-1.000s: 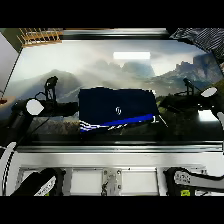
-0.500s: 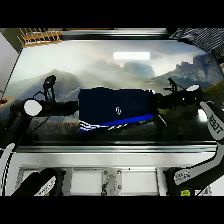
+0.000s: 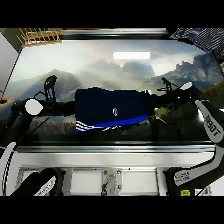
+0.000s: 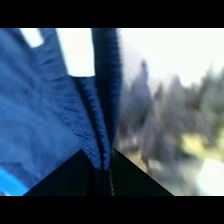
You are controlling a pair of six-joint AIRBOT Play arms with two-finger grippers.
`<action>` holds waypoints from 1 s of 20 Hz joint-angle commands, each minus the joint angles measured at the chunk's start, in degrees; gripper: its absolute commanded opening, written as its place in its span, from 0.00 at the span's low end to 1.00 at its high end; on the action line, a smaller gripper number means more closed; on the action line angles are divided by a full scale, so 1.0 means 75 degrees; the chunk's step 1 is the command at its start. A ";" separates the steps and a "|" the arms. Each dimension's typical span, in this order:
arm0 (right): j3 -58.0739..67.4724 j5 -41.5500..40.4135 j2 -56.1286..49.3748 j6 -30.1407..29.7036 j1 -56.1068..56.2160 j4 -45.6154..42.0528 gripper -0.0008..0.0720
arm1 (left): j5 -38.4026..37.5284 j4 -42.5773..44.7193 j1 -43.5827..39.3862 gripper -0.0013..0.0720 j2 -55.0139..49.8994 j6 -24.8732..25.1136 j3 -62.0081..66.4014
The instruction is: Fold the clothes and pants, and hang the long-sleeved shirts on hangers.
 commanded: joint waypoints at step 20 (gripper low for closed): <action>0.1845 0.3008 0.2984 0.3051 0.3112 -0.4089 0.04 | 0.0600 -0.1652 -0.4572 0.03 -0.7597 -0.0341 0.5831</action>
